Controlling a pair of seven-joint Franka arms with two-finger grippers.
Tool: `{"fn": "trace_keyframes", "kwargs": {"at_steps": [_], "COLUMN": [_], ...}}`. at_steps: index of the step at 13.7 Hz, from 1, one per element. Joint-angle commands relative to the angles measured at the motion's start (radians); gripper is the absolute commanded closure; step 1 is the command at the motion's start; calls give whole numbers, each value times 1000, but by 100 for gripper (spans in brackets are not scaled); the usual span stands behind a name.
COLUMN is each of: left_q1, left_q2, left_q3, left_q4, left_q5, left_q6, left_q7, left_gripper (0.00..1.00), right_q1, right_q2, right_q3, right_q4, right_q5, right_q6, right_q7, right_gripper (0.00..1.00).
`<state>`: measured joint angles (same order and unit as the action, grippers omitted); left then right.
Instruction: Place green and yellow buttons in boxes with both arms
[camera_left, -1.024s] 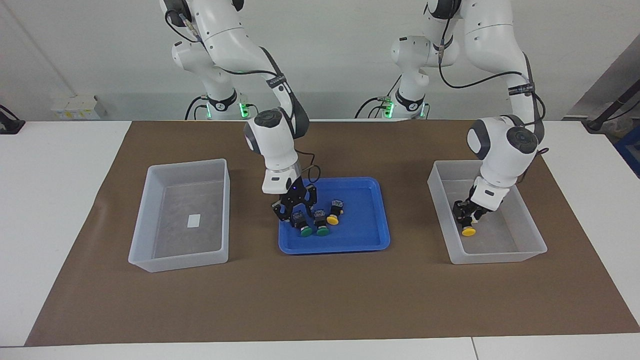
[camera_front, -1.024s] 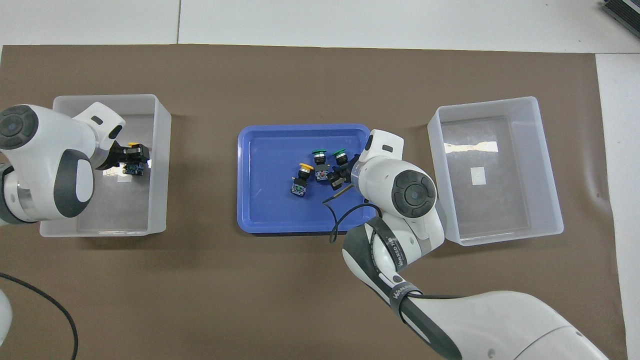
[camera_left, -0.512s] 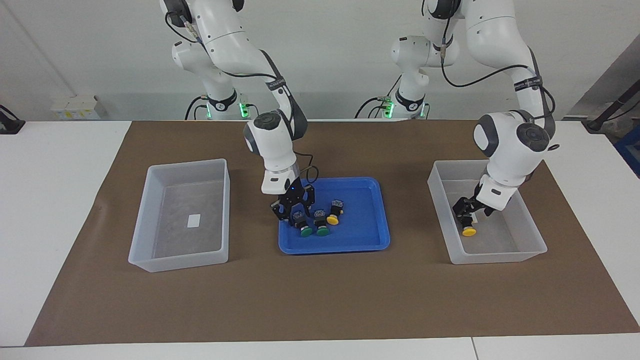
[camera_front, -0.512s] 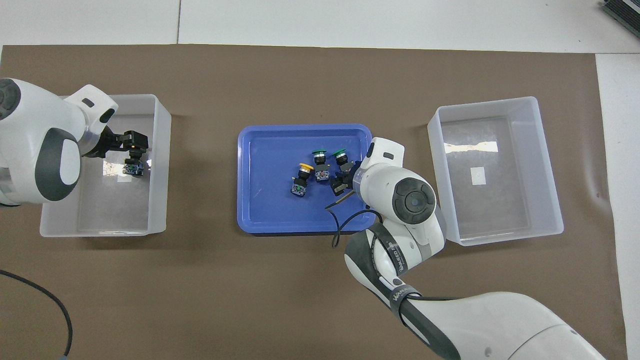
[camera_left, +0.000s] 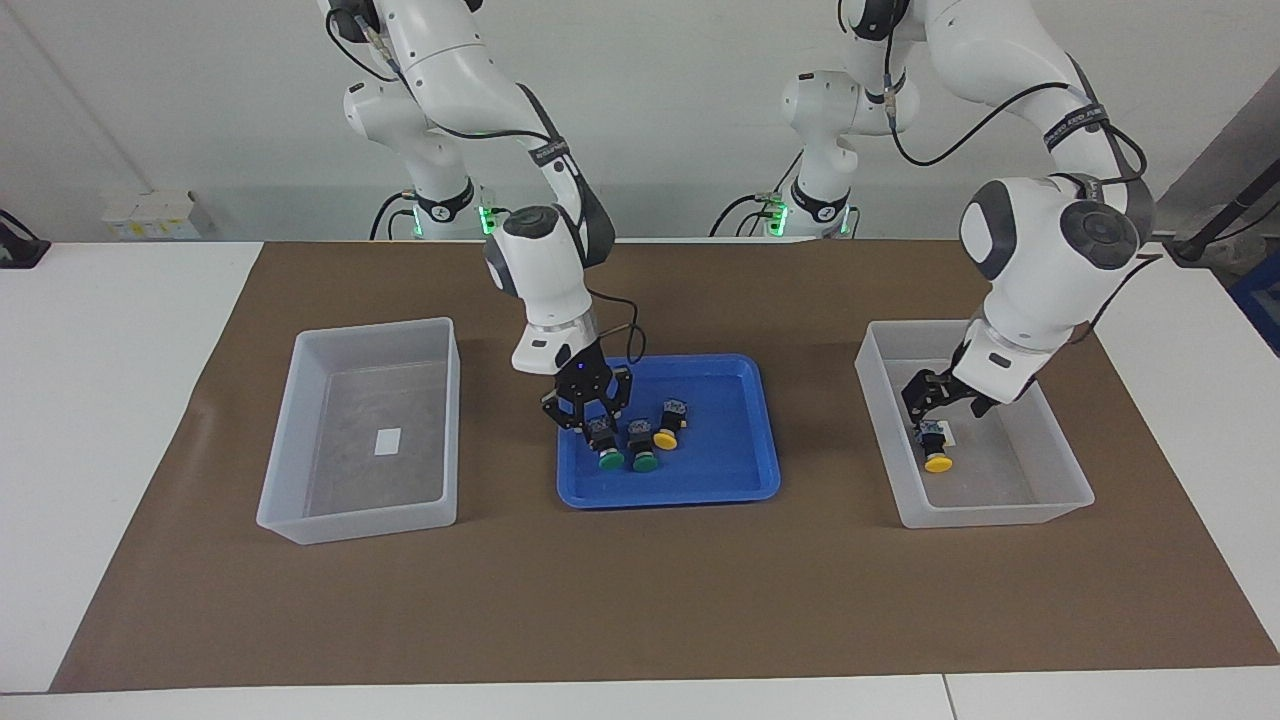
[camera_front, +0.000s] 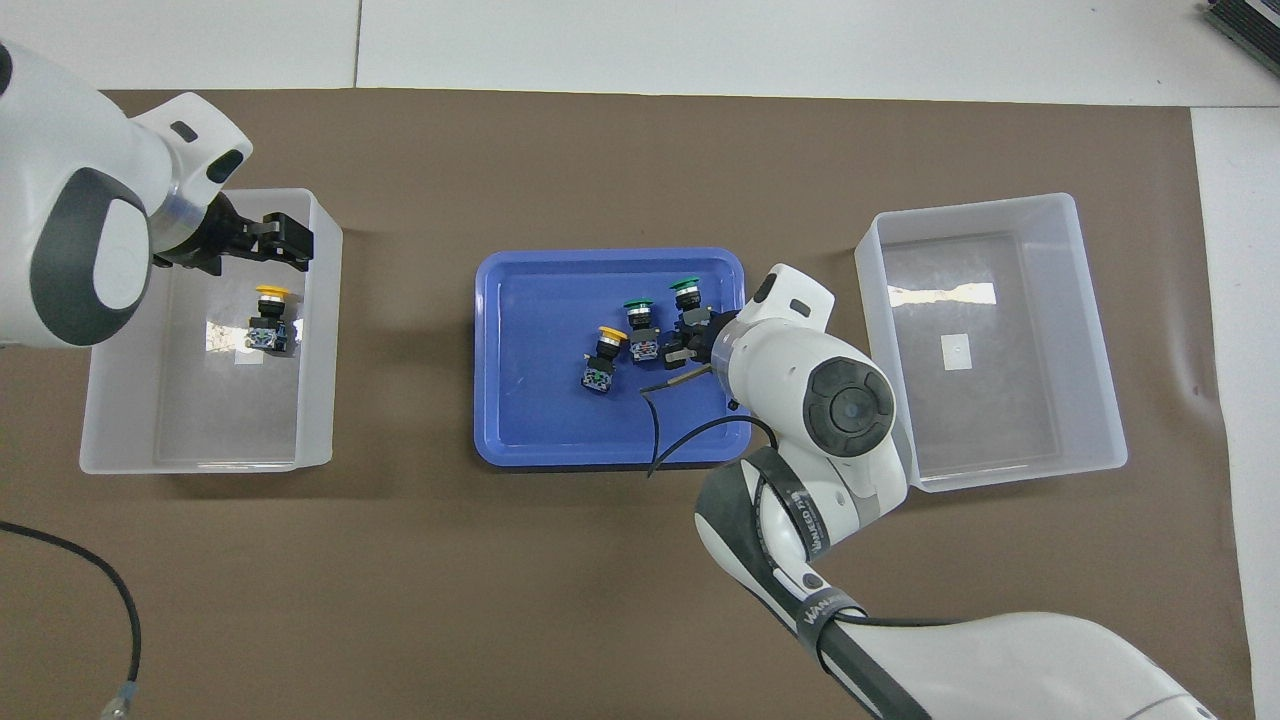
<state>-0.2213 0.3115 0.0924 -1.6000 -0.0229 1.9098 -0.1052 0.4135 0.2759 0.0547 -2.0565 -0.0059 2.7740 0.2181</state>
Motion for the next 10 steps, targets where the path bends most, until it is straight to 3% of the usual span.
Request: {"fn": "trace_keyframes", "kwargs": {"at_steps": [1,2,7,10], "left_q1": [-88,-124,-272,-371], "left_q2": [26,18,6,18], "left_q3": [10,10,10,10], "left_q4": [2,-24,-150,-221], "left_q5": [-11,-23,-55,-55], "left_q6": [40,70,268,395], "left_q7": [-104,-129,-290,-381], "left_gripper": [7,7,7,8], "right_q1": [-74,-97,-261,-356], "right_q2": [-128,-156,-288,-304], "right_q3": [7,7,7,7], "right_q4": [-34,-34,-53,-74], "right_q5": [-11,-11,-11,-11], "right_q6": [-100,-137,-387,-407], "right_q7": [32,26,-73,-193], "right_gripper": [100,97,100,100]}}
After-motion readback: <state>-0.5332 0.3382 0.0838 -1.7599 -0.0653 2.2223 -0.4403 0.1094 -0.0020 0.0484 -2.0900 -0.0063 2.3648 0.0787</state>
